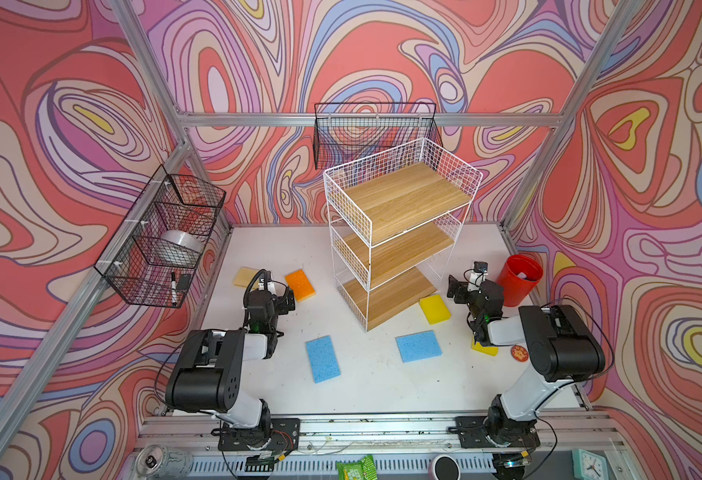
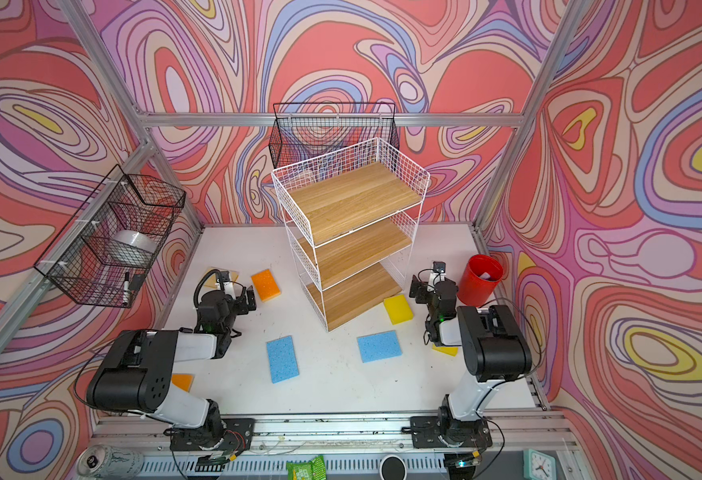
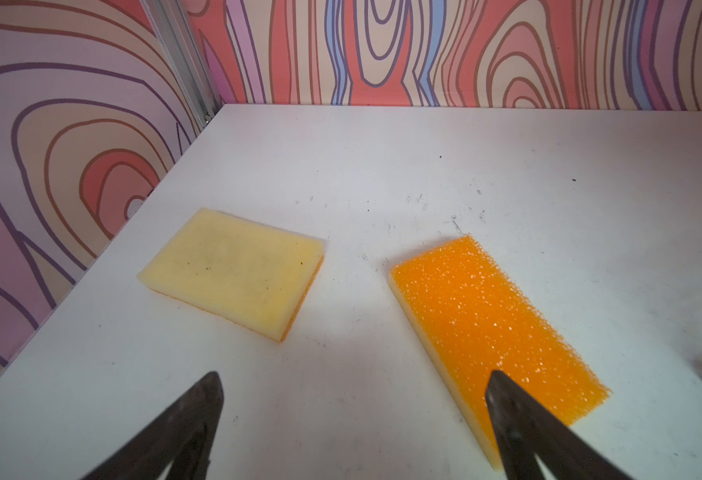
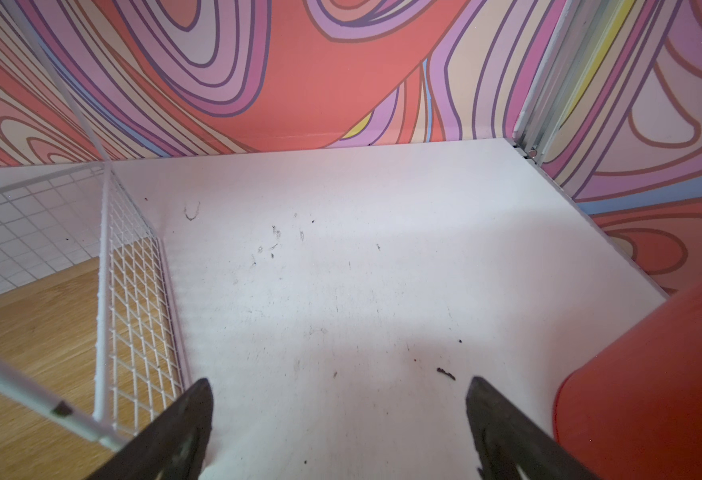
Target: Place and organize the cleaning sponges onto the shelf
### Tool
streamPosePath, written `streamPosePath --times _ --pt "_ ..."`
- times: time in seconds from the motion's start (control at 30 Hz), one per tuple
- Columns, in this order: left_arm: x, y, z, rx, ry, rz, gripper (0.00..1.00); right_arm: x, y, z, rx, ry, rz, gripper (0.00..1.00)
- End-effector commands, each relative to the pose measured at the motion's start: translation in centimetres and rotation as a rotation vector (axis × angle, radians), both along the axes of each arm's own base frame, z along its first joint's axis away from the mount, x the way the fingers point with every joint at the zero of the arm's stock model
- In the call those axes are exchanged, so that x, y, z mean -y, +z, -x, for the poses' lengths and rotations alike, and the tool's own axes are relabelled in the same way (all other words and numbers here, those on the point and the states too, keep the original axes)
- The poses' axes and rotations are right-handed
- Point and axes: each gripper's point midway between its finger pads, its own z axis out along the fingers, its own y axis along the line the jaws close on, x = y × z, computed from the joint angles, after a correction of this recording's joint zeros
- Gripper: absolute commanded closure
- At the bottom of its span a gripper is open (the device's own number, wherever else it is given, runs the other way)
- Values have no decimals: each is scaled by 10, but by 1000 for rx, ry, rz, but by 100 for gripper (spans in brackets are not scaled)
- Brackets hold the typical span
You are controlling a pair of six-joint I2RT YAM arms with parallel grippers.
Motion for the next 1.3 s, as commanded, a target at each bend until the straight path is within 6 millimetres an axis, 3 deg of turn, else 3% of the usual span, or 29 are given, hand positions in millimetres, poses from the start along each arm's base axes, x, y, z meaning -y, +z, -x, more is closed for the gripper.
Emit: streamPosePath --times 0.0,0.13,0.27,0.4,0.43,0.53,0.67,0.83,1.03,1.27 --pt "2 0 0 3 -10 -16 0 1 1 1 3 1 -3 2" --pt "10 7 -3 -22 -57 -14 0 1 15 4 20 -4 0 2" --pt "16 30 -2 -44 -96 -15 0 8 36 11 -14 -53 -34 5" --pt "22 65 9 -14 -98 0 0 6 50 19 -2 -64 -90 6" --pt "23 92 4 31 -96 14 0 7 54 21 -1 -70 -104 7" --pt "33 118 15 -5 -117 62 0 5 65 26 -12 -71 -146 9" --pt "62 159 37 34 -183 57 5 -1 87 37 -10 -52 -200 11" --pt "107 194 75 80 -280 86 17 -18 122 48 7 35 -261 18" --pt "176 212 113 113 -458 95 27 -56 166 55 36 261 -304 17" --pt "238 244 130 188 -606 97 25 -72 209 42 77 363 -337 19"
